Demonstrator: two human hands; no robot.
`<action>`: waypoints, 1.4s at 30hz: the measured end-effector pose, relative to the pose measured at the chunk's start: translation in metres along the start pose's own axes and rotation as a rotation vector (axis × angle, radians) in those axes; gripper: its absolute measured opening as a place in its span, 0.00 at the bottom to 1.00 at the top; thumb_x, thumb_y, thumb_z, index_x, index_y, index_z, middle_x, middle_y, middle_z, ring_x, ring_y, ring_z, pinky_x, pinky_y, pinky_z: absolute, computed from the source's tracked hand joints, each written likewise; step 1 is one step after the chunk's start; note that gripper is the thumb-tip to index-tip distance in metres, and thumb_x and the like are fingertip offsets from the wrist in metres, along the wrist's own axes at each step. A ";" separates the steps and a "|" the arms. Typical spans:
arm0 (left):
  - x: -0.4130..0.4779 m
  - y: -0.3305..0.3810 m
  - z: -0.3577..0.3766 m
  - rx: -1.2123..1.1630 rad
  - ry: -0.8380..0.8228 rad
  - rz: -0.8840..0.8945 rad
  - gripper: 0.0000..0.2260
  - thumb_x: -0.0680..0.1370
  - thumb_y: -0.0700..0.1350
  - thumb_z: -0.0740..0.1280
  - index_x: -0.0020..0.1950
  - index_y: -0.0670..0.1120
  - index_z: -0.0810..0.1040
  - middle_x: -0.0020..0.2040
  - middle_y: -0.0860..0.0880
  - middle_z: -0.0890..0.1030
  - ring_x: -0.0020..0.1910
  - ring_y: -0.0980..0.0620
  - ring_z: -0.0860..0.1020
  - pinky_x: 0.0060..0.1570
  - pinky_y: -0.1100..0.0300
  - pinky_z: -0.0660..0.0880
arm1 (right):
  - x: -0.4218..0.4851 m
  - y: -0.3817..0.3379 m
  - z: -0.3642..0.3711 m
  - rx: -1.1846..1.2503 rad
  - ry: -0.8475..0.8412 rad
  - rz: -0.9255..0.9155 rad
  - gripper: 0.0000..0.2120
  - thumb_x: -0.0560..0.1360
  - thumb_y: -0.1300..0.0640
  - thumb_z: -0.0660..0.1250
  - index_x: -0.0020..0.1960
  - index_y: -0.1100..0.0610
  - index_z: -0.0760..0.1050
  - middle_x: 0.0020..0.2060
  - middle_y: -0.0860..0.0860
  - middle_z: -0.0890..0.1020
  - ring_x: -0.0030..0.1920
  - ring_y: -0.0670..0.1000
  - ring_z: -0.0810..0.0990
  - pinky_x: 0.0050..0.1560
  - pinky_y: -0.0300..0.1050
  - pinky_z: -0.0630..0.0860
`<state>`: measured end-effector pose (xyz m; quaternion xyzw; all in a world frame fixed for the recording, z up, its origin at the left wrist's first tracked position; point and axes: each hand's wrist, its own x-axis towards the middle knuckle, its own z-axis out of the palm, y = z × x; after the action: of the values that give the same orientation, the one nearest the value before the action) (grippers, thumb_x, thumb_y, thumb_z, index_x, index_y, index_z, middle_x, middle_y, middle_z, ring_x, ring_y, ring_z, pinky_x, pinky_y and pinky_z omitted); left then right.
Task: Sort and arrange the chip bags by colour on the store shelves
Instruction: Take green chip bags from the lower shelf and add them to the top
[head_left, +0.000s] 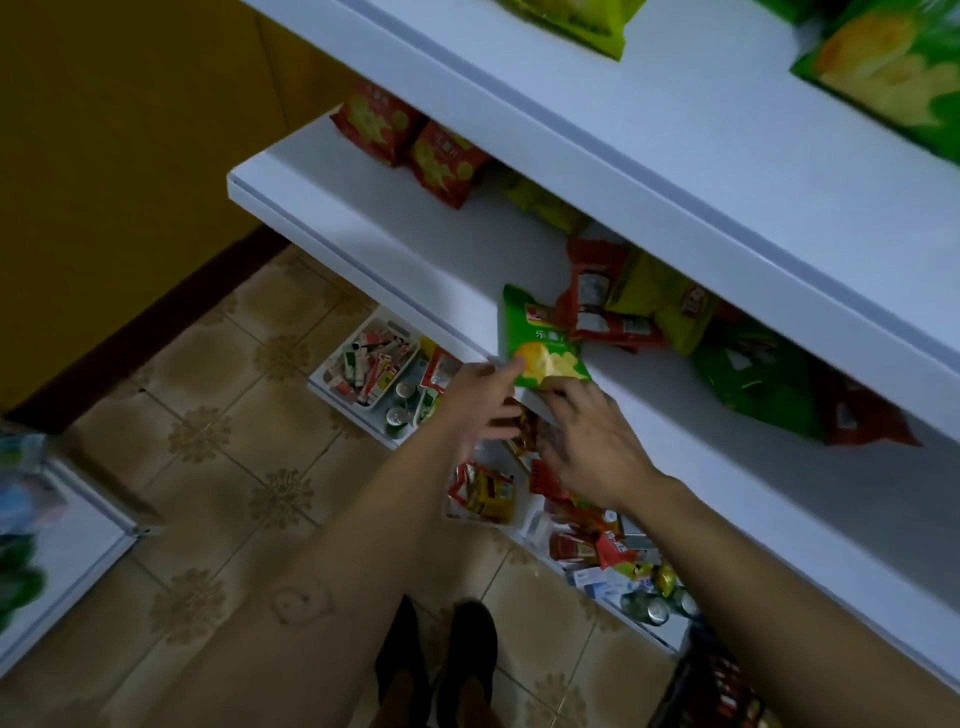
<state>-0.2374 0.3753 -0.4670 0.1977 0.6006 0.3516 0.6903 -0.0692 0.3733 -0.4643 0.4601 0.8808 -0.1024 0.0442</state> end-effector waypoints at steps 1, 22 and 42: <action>0.003 -0.001 0.003 -0.080 -0.021 -0.035 0.22 0.76 0.55 0.69 0.65 0.44 0.72 0.57 0.45 0.79 0.53 0.46 0.81 0.48 0.49 0.81 | -0.006 0.001 0.000 0.014 0.004 -0.025 0.26 0.71 0.52 0.67 0.67 0.60 0.71 0.63 0.56 0.73 0.61 0.58 0.72 0.62 0.50 0.68; -0.063 -0.014 0.010 -0.125 0.208 0.092 0.13 0.78 0.37 0.65 0.62 0.47 0.73 0.53 0.45 0.81 0.49 0.44 0.81 0.48 0.47 0.80 | -0.043 0.008 -0.055 1.215 0.027 0.536 0.19 0.76 0.50 0.68 0.66 0.50 0.74 0.61 0.46 0.78 0.59 0.46 0.77 0.56 0.42 0.73; -0.188 0.076 -0.008 0.089 -0.017 0.610 0.21 0.70 0.40 0.75 0.61 0.38 0.76 0.54 0.39 0.83 0.52 0.41 0.82 0.49 0.53 0.80 | -0.044 -0.046 -0.216 1.085 0.361 0.050 0.12 0.66 0.52 0.78 0.45 0.54 0.80 0.35 0.52 0.81 0.35 0.50 0.80 0.40 0.49 0.77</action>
<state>-0.2700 0.2895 -0.2862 0.4017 0.5224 0.5142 0.5489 -0.0781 0.3601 -0.2401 0.4476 0.6845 -0.4588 -0.3474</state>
